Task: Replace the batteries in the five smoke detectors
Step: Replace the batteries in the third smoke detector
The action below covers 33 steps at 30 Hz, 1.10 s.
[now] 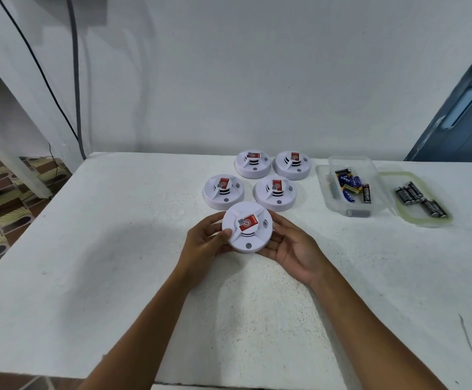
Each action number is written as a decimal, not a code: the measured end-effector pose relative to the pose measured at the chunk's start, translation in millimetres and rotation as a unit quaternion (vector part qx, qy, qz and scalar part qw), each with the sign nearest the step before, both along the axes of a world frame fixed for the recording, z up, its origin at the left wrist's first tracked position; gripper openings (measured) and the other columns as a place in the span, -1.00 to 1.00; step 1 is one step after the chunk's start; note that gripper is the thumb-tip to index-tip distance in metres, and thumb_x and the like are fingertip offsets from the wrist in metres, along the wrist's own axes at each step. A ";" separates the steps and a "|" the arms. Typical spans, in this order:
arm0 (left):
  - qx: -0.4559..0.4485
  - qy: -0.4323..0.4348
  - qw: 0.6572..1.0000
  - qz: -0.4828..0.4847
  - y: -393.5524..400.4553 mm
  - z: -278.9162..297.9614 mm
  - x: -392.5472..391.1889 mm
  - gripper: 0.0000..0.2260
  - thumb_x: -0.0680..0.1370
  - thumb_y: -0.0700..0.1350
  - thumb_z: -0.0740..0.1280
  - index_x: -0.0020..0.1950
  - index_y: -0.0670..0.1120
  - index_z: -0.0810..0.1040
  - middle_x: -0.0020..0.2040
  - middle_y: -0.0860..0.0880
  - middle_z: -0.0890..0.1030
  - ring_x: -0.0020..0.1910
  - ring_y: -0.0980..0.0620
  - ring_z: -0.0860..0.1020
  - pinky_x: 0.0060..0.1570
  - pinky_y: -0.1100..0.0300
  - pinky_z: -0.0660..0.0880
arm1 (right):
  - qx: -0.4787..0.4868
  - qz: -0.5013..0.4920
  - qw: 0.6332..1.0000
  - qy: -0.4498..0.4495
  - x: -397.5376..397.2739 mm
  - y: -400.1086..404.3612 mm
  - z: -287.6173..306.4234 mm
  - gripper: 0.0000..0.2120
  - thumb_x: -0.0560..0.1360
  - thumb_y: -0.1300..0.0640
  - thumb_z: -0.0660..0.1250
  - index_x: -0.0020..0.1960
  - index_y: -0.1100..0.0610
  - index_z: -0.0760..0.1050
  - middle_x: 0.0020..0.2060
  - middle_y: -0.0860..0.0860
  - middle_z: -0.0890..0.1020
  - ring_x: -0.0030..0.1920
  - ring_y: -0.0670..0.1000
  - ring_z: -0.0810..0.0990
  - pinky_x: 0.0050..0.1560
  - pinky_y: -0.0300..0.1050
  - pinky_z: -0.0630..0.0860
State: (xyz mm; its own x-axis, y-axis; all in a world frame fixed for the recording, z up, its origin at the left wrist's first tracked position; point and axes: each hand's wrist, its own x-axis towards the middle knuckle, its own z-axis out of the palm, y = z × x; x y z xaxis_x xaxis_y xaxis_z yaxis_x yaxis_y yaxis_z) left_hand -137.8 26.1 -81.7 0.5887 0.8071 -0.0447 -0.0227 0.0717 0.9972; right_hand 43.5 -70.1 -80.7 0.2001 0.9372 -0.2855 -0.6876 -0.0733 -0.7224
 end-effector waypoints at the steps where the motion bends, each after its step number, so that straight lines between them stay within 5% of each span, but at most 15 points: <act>1: 0.000 0.000 1.000 0.000 0.2 -0.3 0.0 -0.63 0.52 -0.12 0.39 0.31 -0.12 0.51 0.15 -0.13 0.65 0.11 -0.15 0.63 0.12 -0.21 0.54 | 0.000 -0.001 1.000 0.001 -0.3 -0.1 0.6 -0.62 0.57 0.25 0.18 0.38 0.20 0.43 0.22 0.25 0.58 0.22 0.26 0.57 0.18 0.22 0.53; 33: -0.015 -0.012 1.000 0.007 -1.0 -0.7 0.1 -0.57 0.45 -0.02 0.44 0.29 -0.10 0.54 0.15 -0.16 0.65 0.13 -0.21 0.61 0.15 -0.26 0.51 | -0.001 0.002 1.000 0.002 -2.0 -0.7 2.8 -0.64 0.59 0.24 0.16 0.38 0.20 0.42 0.24 0.24 0.57 0.23 0.26 0.56 0.17 0.19 0.55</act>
